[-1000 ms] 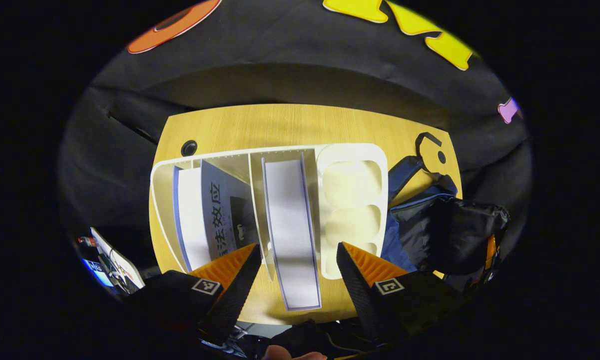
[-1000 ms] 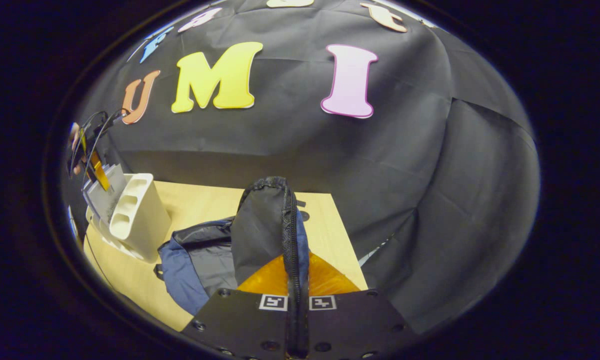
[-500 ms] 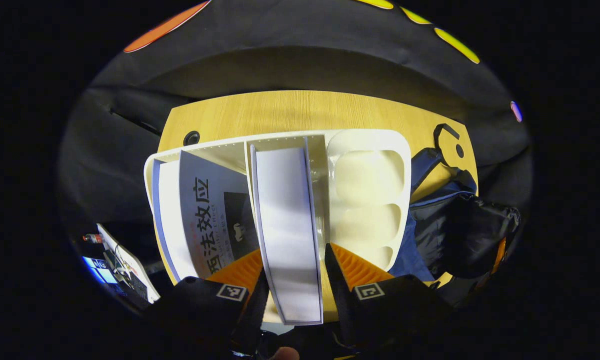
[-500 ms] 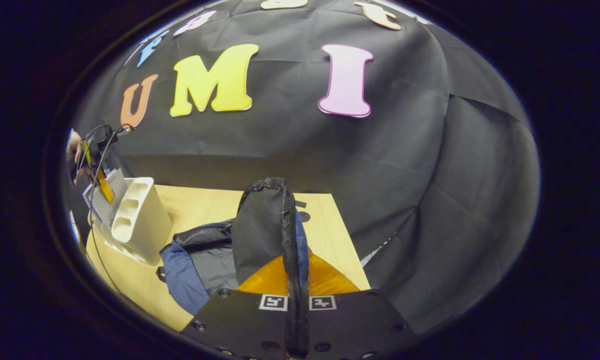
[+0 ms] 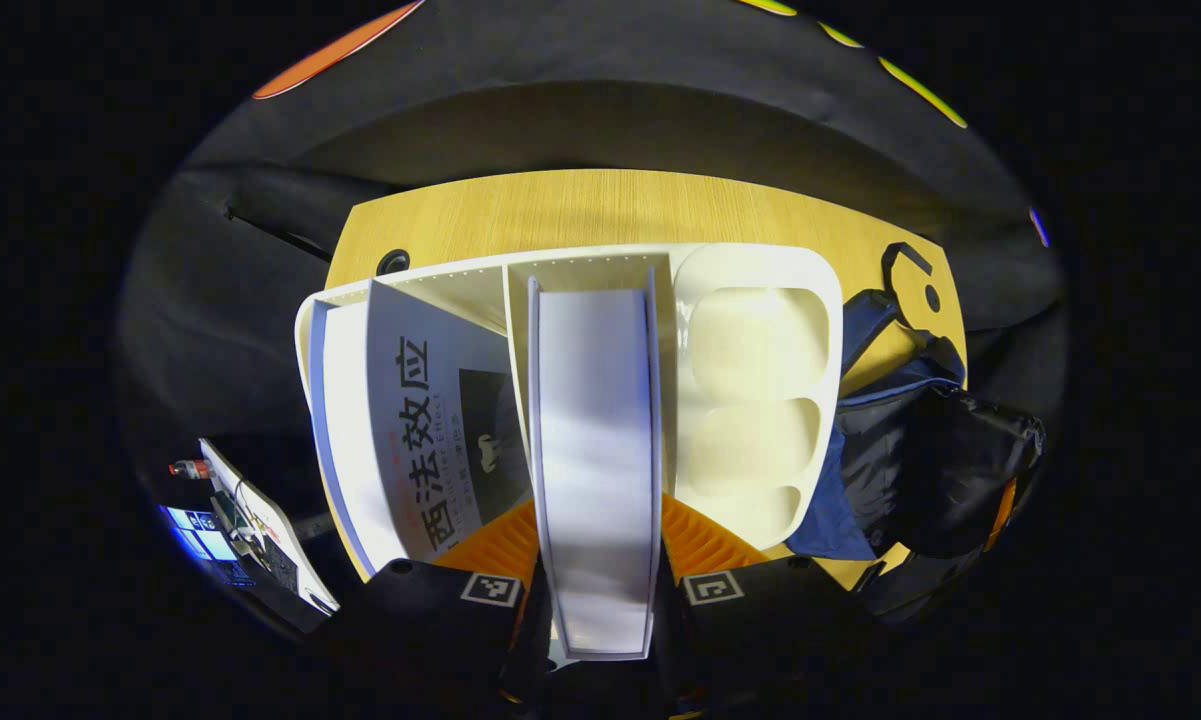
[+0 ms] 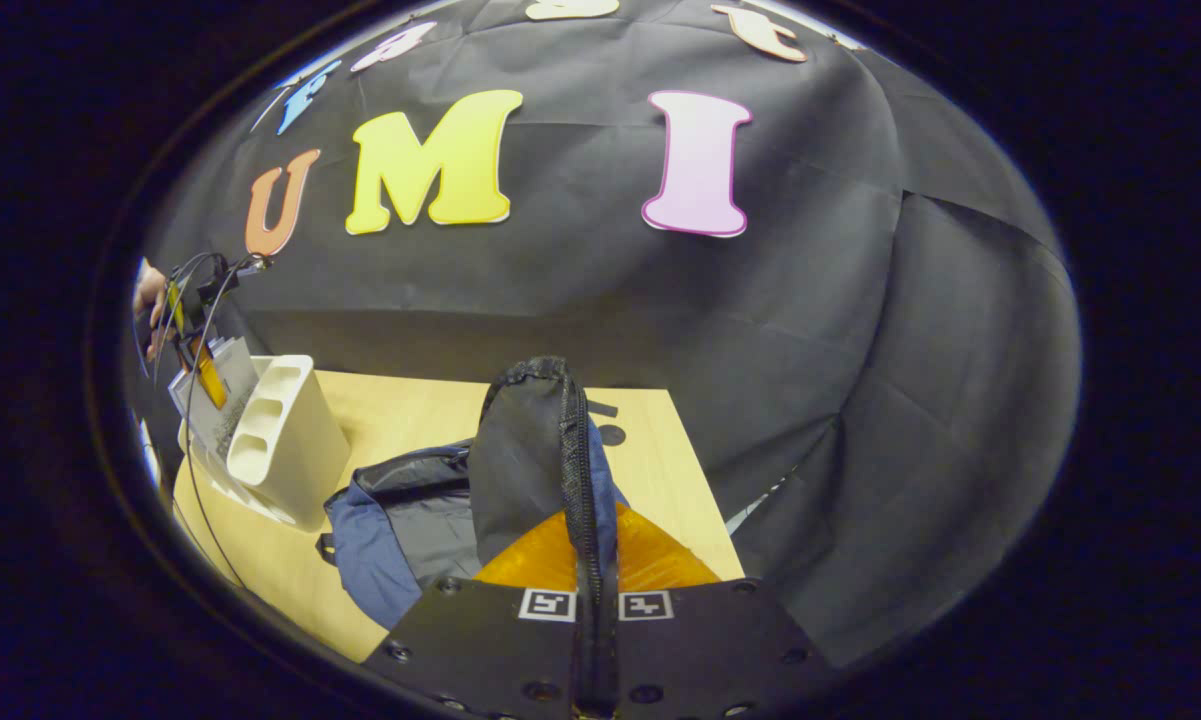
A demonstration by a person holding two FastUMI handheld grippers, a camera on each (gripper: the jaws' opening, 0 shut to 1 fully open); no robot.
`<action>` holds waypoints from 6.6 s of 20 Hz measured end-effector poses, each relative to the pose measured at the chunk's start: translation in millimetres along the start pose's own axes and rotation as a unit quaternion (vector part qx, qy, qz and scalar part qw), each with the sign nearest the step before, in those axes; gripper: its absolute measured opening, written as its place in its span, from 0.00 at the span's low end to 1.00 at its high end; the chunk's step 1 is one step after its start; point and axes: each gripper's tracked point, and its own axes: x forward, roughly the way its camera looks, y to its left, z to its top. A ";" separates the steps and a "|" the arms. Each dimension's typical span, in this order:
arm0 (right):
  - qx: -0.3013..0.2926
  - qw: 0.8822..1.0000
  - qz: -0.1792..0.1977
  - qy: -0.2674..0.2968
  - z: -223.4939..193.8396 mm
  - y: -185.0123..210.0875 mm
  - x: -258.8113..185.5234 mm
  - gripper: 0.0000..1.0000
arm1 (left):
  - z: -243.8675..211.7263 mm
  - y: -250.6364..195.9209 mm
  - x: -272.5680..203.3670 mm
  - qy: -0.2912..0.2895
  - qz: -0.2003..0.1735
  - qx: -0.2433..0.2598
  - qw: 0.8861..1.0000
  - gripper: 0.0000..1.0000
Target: Open the schoolbag, grab two books from the bookshelf and put them into the schoolbag.
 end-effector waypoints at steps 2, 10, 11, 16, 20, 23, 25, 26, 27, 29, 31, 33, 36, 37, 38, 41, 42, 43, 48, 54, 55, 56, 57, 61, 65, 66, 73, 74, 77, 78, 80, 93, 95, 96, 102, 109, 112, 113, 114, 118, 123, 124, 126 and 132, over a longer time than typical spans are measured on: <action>-0.003 1.000 0.001 -0.001 0.6 2.0 -0.7 0.01 | -7.1 5.9 -20.9 -0.018 -0.001 0.010 1.000 0.44; 0.000 1.000 -0.004 0.007 -3.4 6.8 -2.1 0.01 | -74.7 29.1 -135.3 -0.106 -0.032 0.016 0.994 0.41; -0.002 1.000 -0.004 0.007 -2.9 8.0 -2.6 0.01 | -82.6 26.7 -147.4 -0.116 -0.046 0.010 0.992 0.41; -0.014 1.000 -0.002 0.009 -1.6 14.9 -4.6 0.01 | -107.2 3.1 -191.9 -0.170 -0.134 -0.009 0.976 0.41; -0.015 1.000 -0.004 0.014 -2.6 13.8 -4.0 0.01 | -120.9 -43.6 -198.9 -0.189 -0.232 -0.031 0.954 0.39; -0.022 1.000 -0.004 0.012 -1.2 14.4 -5.2 0.01 | -129.0 -82.7 -194.9 -0.195 -0.302 -0.046 0.932 0.41; -0.027 1.000 -0.002 0.011 -0.9 15.1 -6.8 0.01 | -131.0 -108.3 -183.5 -0.199 -0.333 -0.049 0.920 0.41; -0.027 1.000 0.000 0.012 -0.6 15.5 -7.9 0.01 | -129.5 -124.8 -173.9 -0.198 -0.343 -0.049 0.917 0.41; -0.025 1.000 0.000 0.011 0.8 15.0 -9.4 0.01 | -129.5 -138.8 -161.3 -0.197 -0.344 -0.047 0.917 0.41; -0.018 1.000 -0.002 0.013 -0.3 11.0 -8.6 0.01 | -128.6 -165.5 -133.6 -0.193 -0.341 -0.043 0.919 0.41; -0.016 1.000 -0.002 0.015 -1.5 8.2 -8.1 0.01 | -129.5 -195.4 -107.0 -0.182 -0.343 -0.049 0.920 0.41; -0.014 1.000 -0.001 0.015 -1.3 6.5 -5.7 0.01 | -134.1 -227.9 -85.0 -0.158 -0.358 -0.060 0.918 0.41; -0.019 1.000 0.001 0.016 -1.6 6.8 -0.4 0.01 | -134.8 -259.7 -47.9 -0.135 -0.359 -0.071 0.921 0.41; -0.022 1.000 0.002 0.015 -1.4 6.7 0.1 0.01 | -134.1 -265.8 -34.9 -0.133 -0.353 -0.072 0.923 0.41; -0.024 1.000 0.004 0.015 -0.9 6.4 0.6 0.01 | -133.3 -273.2 -22.1 -0.131 -0.349 -0.072 0.925 0.41; -0.023 1.000 0.008 0.018 -0.5 3.7 5.1 0.01 | -134.3 -291.2 3.6 -0.114 -0.360 -0.079 0.922 0.41; -0.025 0.999 0.009 0.019 -0.7 2.7 5.3 0.01 | -133.0 -299.1 9.4 -0.114 -0.371 -0.085 0.918 0.41; -0.026 0.999 0.009 0.021 -1.2 1.2 5.6 0.01 | -129.6 -305.5 14.1 -0.114 -0.380 -0.092 0.913 0.41; -0.026 0.999 0.007 0.027 1.7 -4.3 2.6 0.01 | -118.0 -333.2 25.3 -0.123 -0.426 -0.098 0.891 0.41; -0.033 0.999 0.010 0.016 26.5 -2.4 -5.9 0.01 | -106.4 -366.3 39.3 -0.126 -0.465 -0.096 0.871 0.43; -0.037 0.999 0.009 0.017 27.4 -2.9 -4.9 0.01 | -104.1 -372.3 44.4 -0.123 -0.470 -0.099 0.868 0.43; -0.039 0.999 0.008 0.020 26.1 -2.5 -4.0 0.01 | -102.0 -377.5 48.9 -0.119 -0.475 -0.103 0.866 0.41; -0.040 0.999 0.007 0.021 25.7 -1.5 -3.2 0.01 | -100.3 -382.1 53.5 -0.116 -0.481 -0.109 0.862 0.41; -0.047 0.999 0.006 0.020 29.0 2.7 -2.3 0.01 | -95.9 -395.8 72.8 -0.099 -0.511 -0.136 0.843 0.40; -0.049 0.998 0.010 0.024 28.5 7.3 0.6 0.01 | -96.7 -397.5 88.2 -0.084 -0.512 -0.161 0.840 0.42; -0.048 0.998 0.011 0.025 28.5 7.7 1.1 0.01 | -96.4 -397.3 91.2 -0.081 -0.508 -0.162 0.842 0.43; -0.044 0.999 0.015 0.027 24.6 12.8 2.1 0.01 | -102.5 -390.9 113.0 -0.044 -0.456 -0.133 0.879 0.55; -0.044 0.999 0.016 0.027 24.0 12.4 1.8 0.01 | -107.4 -388.9 120.2 -0.034 -0.434 -0.124 0.892 0.73; -0.047 0.998 0.015 0.025 21.7 14.2 1.4 0.00 | -116.6 -381.0 125.4 -0.008 -0.387 -0.119 0.914 0.83; -0.048 0.998 0.015 0.025 21.4 15.0 1.5 0.00 | -119.9 -378.7 126.6 0.001 -0.371 -0.119 0.921 0.84; -0.051 0.998 0.016 0.026 17.9 16.0 2.3 0.01 | -130.0 -366.6 126.3 0.024 -0.339 -0.109 0.934 0.88; -0.058 0.998 0.016 0.019 12.6 32.9 -0.1 0.01 | -113.1 -275.2 28.2 -0.112 -0.159 0.085 0.977 0.88; -0.061 0.998 0.015 0.017 12.5 36.3 -0.4 0.01 | -118.8 -256.0 18.4 -0.111 -0.138 0.093 0.980 0.88; -0.062 0.998 0.014 0.016 13.3 38.6 0.5 0.01 | -123.0 -245.2 13.0 -0.109 -0.127 0.098 0.981 0.88; -0.071 0.997 0.007 0.015 12.0 47.2 -2.8 0.01 | -115.5 -184.7 -41.2 -0.172 -0.083 0.094 0.977 0.88; -0.079 0.997 -0.007 0.022 8.9 53.2 -10.0 0.01 | -86.9 -91.8 -116.9 -0.252 -0.052 0.046 0.965 0.87; -0.083 0.996 -0.011 0.026 7.1 57.8 -11.6 0.01 | -68.6 -41.7 -149.2 -0.260 -0.051 0.019 0.964 0.87; -0.085 0.996 -0.012 0.027 6.8 60.3 -11.6 0.01 | -60.0 -23.5 -158.5 -0.266 -0.041 0.015 0.963 0.87; -0.085 0.996 -0.014 0.026 7.3 62.0 -11.4 0.01 | -55.8 -8.1 -164.8 -0.266 -0.036 0.011 0.963 0.88; -0.082 0.996 -0.020 0.027 7.4 67.4 -13.0 0.01 | -42.2 35.7 -179.4 -0.229 -0.038 0.000 0.973 0.87; -0.068 0.997 -0.029 0.032 2.6 62.6 -13.3 0.01 | -24.5 60.0 -155.1 -0.167 -0.036 0.003 0.985 0.87; -0.066 0.997 -0.030 0.034 2.2 62.3 -13.0 0.01 | -21.5 60.8 -144.4 -0.152 -0.038 0.001 0.988 0.87; -0.064 0.997 -0.032 0.036 2.0 61.6 -13.3 0.01 | -14.2 62.4 -128.9 -0.131 -0.043 0.003 0.990 0.88; -0.061 0.996 -0.042 0.043 0.7 60.4 -10.5 0.01 | -0.7 67.0 -95.1 -0.079 -0.047 0.001 0.996 0.87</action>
